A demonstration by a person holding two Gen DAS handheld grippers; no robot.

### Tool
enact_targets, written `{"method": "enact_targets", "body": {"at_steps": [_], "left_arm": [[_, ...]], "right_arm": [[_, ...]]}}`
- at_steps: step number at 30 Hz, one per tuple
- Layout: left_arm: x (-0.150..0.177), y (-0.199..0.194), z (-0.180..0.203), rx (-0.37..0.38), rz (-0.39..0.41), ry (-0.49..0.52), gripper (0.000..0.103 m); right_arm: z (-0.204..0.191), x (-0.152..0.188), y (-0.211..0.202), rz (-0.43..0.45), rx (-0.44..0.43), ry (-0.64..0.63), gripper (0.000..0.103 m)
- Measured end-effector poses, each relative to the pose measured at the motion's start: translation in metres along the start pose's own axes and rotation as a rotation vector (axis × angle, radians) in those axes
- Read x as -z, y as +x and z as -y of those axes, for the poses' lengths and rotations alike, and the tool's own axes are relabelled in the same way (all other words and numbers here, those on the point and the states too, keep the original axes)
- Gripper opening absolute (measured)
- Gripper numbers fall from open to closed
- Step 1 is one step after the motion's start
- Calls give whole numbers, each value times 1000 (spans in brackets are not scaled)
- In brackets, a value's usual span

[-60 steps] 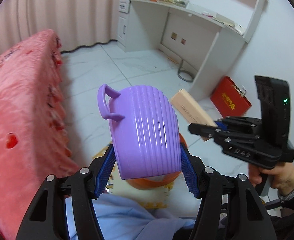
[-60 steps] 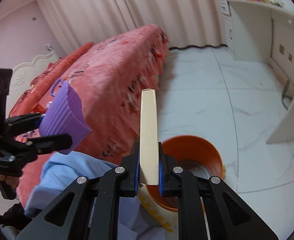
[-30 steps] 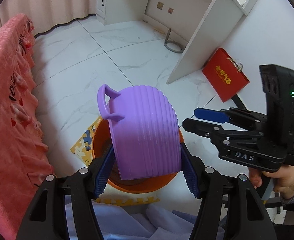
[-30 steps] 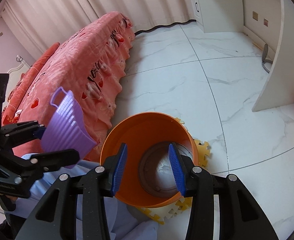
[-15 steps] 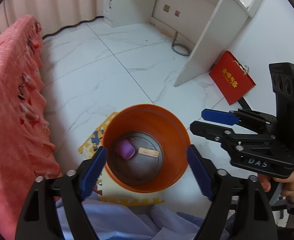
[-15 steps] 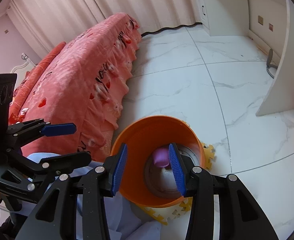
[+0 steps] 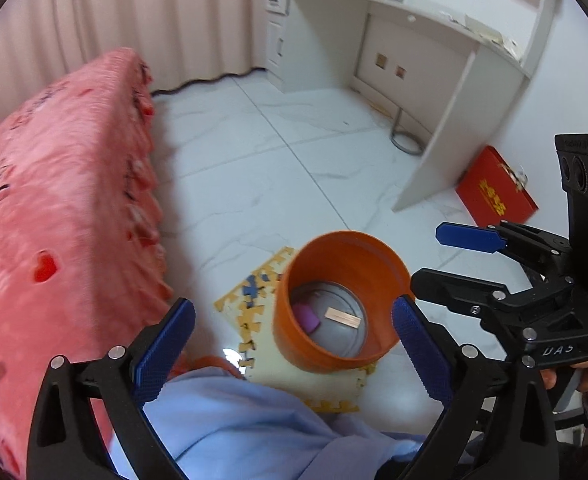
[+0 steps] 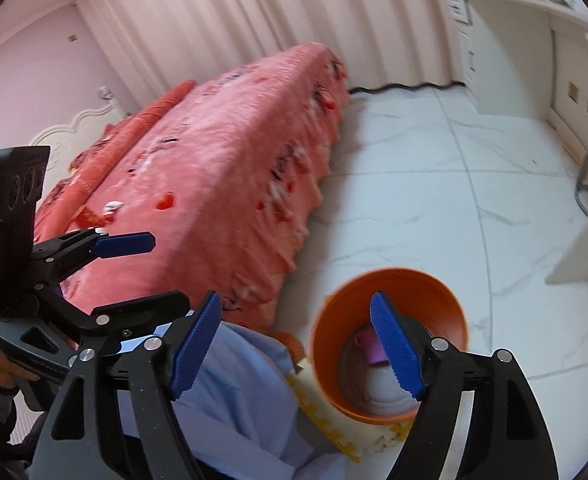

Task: Collect trash
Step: 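Open left tool dropping the purple cup while right tool drops the stick into the bin, then move both tools back over the bed toward the remaining items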

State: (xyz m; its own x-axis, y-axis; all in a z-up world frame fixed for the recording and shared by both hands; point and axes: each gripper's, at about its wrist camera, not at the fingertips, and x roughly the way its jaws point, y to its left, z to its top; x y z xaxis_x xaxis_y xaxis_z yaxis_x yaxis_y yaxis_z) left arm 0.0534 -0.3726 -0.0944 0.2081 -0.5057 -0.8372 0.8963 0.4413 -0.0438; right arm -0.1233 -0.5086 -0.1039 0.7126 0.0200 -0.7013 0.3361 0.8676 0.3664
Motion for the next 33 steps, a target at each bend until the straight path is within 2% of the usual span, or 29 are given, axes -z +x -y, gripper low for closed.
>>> {"method": "enact_targets", "body": {"at_steps": [3,10,21,26,33], "left_arm": [[10,-22,-9,-48,16,-23,97],[41,-72,-41,-152,60,-105,97],[118,-141,-107,-317,77,-305,97],[152,-163,-126,-359,74,-369,97],[187,-186,-155,-396,87,-446,97]], "right_arm": [[-24,-7,-4,15,-23,-43,83],[-80,-13,-3,5,-91,-145,83],[-194,-13,17,-58,-256,-368,83],[-241,-10,31,-87,-314,-420,83],[-293,-5,54,-123,-351,-502,83]]}}
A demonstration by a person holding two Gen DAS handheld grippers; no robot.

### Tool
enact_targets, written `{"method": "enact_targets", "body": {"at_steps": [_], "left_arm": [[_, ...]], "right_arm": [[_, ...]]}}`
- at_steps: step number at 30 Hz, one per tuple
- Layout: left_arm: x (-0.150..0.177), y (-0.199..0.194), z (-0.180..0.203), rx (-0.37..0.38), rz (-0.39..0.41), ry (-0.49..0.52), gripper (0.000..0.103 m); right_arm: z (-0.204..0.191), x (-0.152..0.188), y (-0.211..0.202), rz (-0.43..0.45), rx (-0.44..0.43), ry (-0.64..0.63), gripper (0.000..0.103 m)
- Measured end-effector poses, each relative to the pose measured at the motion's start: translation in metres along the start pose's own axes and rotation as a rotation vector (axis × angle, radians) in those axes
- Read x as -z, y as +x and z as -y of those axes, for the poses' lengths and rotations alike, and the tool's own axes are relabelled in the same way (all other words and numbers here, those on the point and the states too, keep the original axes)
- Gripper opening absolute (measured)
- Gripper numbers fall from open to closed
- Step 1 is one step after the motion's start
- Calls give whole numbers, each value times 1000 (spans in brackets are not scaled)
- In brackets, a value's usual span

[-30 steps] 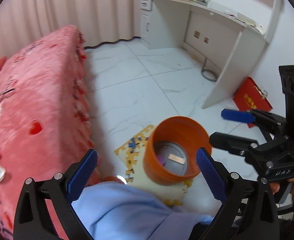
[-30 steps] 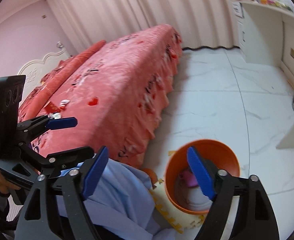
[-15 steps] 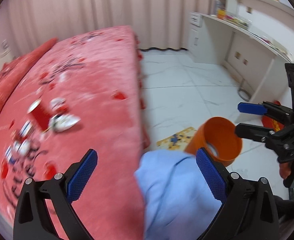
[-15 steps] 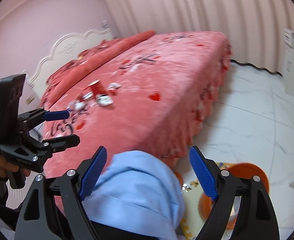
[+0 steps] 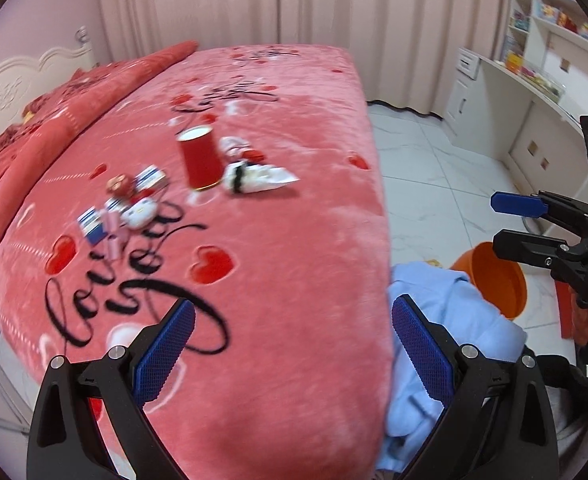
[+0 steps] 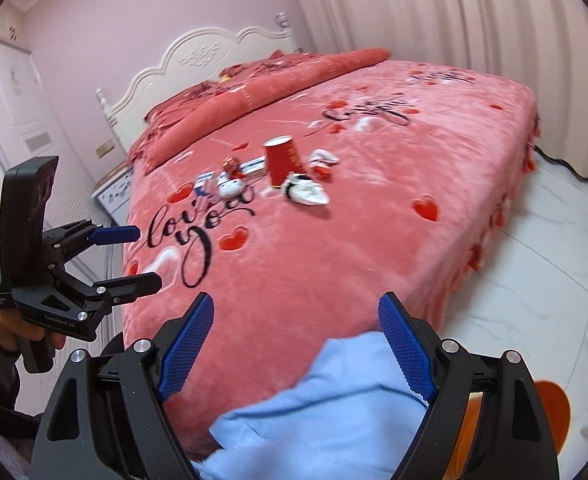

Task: Collect trash
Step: 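Move both tools back over the bed toward the remaining items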

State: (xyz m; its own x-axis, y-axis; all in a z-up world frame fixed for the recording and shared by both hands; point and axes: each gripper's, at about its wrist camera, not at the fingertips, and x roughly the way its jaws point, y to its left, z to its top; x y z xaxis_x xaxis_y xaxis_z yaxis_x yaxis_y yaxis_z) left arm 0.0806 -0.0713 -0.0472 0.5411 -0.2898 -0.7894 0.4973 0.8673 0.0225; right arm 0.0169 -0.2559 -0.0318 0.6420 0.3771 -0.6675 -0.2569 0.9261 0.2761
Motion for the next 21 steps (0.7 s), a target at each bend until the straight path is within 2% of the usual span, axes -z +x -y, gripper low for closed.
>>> {"method": "enact_targets", "body": {"at_steps": [6,15,18,21], "left_arm": [[3,8,-37,-27,-14,-62,97],[-10,38,-95,-50,-27,-143,97],[-19,52,-111,-32,-28,-159,97],[-32,65,-118,2,-12,-135,97]], "right_arm": [[-22,-19,36,-28,-25,-53,83],[-27,-56,91,-62,-32,-100,83],[-25,-66,112,-73,-29,-111,83],[-20,-76,129,-78,-30,-101,83]]}}
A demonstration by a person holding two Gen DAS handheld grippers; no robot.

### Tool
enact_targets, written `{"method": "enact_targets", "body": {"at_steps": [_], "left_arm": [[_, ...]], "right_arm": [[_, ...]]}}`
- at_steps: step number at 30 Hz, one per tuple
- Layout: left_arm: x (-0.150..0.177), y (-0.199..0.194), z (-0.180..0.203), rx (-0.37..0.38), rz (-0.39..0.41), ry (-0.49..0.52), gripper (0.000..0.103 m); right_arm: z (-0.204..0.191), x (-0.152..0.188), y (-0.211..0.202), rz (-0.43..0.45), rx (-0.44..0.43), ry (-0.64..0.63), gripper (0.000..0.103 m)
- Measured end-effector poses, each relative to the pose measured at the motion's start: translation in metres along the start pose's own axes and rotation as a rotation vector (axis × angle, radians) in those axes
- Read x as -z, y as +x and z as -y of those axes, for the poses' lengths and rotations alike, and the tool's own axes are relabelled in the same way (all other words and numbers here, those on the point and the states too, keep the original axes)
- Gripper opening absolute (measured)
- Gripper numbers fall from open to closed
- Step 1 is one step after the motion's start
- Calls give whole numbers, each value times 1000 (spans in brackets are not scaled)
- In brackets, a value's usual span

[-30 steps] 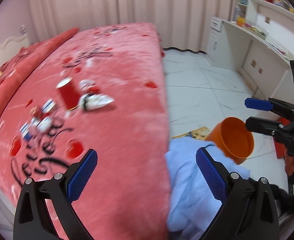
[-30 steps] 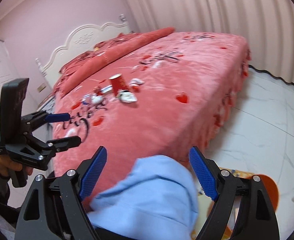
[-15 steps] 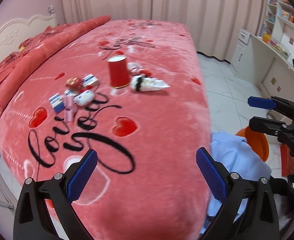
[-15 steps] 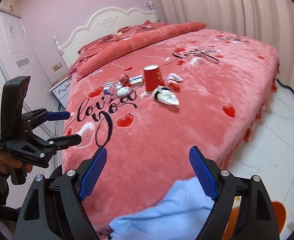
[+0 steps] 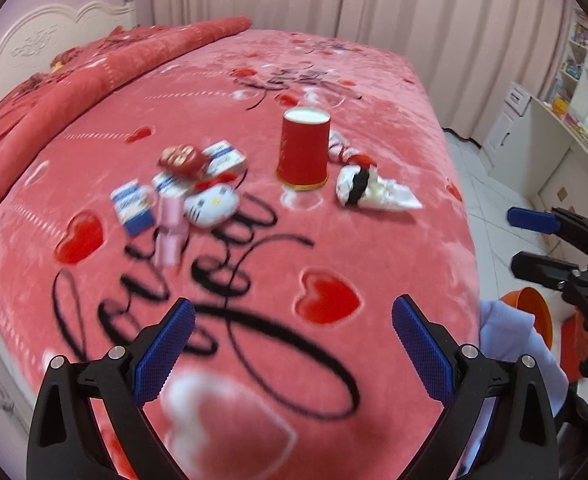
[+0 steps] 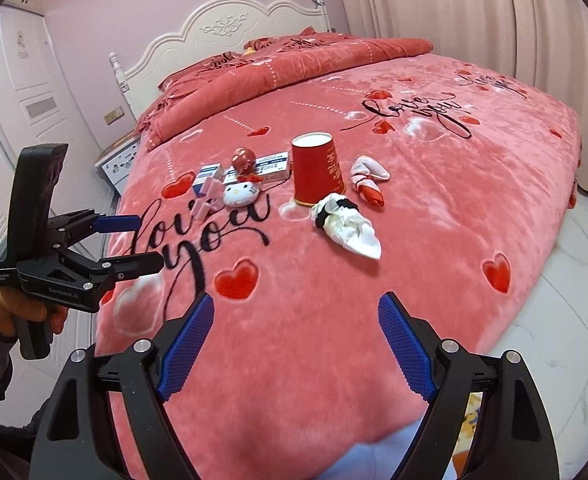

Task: Collect trash
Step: 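Move both tools back over the bed toward the remaining items, then grasp the red paper cup with left tool while right tool grasps the white tissue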

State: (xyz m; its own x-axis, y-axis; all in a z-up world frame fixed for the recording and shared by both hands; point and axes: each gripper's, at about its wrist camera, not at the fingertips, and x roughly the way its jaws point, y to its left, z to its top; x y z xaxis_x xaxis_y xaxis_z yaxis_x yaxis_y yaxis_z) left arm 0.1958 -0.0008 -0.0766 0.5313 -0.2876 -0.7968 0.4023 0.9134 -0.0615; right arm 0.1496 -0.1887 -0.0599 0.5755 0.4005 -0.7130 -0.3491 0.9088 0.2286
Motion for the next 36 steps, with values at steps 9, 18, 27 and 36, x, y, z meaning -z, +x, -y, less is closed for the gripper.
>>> {"method": "enact_targets", "body": {"at_steps": [9,18,27,36], "left_arm": [[-38,50,-8,84,-30,24,97],[-78,80,-10,94,-16,109,97],[-116,118,-17,153,-27,170,97],[-130,153,-16,191,-52,245,97]], "right_arm": [[15,-16,37,-21,-2,20,83],[42,-33,81,-29,41,11,83],[48,-45,126,-31,44,-31,83],[54,-52,155,-47,34,-61,67]]}}
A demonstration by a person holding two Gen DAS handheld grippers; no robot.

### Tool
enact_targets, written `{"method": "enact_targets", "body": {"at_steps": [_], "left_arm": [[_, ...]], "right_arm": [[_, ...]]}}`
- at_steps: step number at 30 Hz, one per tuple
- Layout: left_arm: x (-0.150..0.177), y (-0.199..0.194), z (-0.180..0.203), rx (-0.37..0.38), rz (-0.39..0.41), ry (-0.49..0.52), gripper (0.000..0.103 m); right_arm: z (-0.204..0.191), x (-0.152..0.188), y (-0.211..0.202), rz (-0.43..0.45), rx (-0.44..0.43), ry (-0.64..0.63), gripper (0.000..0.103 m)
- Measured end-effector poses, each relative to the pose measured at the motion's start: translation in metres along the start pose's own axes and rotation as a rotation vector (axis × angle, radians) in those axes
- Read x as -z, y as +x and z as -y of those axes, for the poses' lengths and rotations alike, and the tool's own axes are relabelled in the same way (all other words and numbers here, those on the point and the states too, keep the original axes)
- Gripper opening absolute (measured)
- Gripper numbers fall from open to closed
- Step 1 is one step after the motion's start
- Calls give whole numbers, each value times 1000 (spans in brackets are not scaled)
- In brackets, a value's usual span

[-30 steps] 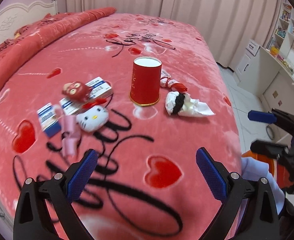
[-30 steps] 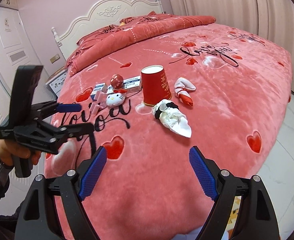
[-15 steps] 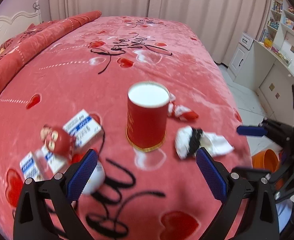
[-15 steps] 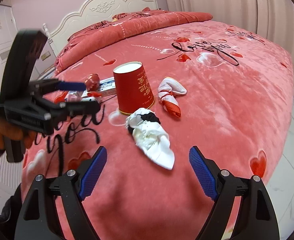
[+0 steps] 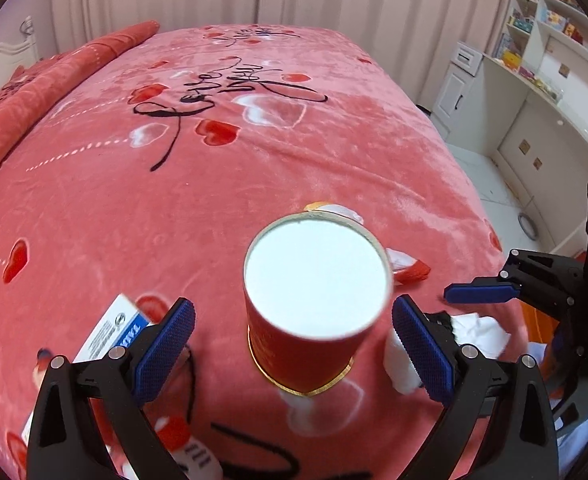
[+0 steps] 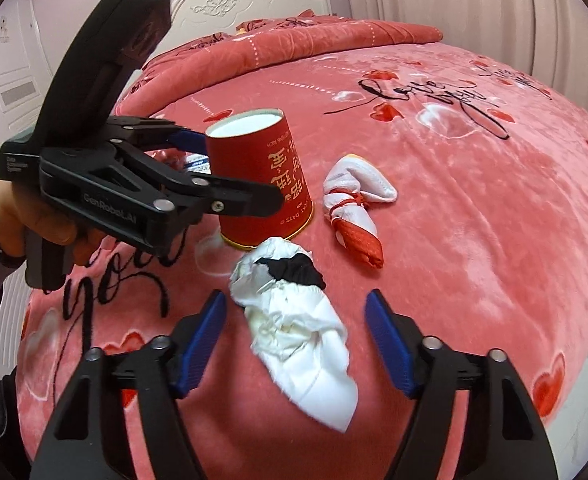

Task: Collect trash
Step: 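Grasp the red paper cup with left tool while right tool grasps the white tissue, then carry the red cup and white tissue over the orange bin with both tools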

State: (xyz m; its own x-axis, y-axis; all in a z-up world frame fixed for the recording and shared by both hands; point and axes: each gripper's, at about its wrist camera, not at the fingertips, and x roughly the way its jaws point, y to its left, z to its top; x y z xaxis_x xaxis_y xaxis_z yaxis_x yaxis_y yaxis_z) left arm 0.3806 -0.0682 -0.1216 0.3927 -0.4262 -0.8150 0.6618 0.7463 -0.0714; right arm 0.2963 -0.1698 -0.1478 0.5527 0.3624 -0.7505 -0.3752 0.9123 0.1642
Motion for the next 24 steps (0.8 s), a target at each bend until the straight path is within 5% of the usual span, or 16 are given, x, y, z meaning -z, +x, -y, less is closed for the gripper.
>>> {"method": "enact_targets", "body": {"at_steps": [1,3,4,8,15,24], "left_arm": [[-1,4,-1,0,-3,11,96],[-3,11,-2,23,-13,30,66],[-3,15,-4,40,-30,33,58],[-2,14,-10,58,-42,14,49],[6,-8,1,43,-48,-3,46],[43,-62,60,38,-49,-1,47]], "right_arm": [[0,0,4,-8,5,-9,66],[0,-1,8,-10,-26,-19,43],[-1,-1,8,-5,-42,-21,40],[-4,-3,10,-9,-42,-52,37],[2,3,-20,6,-62,0,37],[-4,36,-95,32,-65,59,37]]}}
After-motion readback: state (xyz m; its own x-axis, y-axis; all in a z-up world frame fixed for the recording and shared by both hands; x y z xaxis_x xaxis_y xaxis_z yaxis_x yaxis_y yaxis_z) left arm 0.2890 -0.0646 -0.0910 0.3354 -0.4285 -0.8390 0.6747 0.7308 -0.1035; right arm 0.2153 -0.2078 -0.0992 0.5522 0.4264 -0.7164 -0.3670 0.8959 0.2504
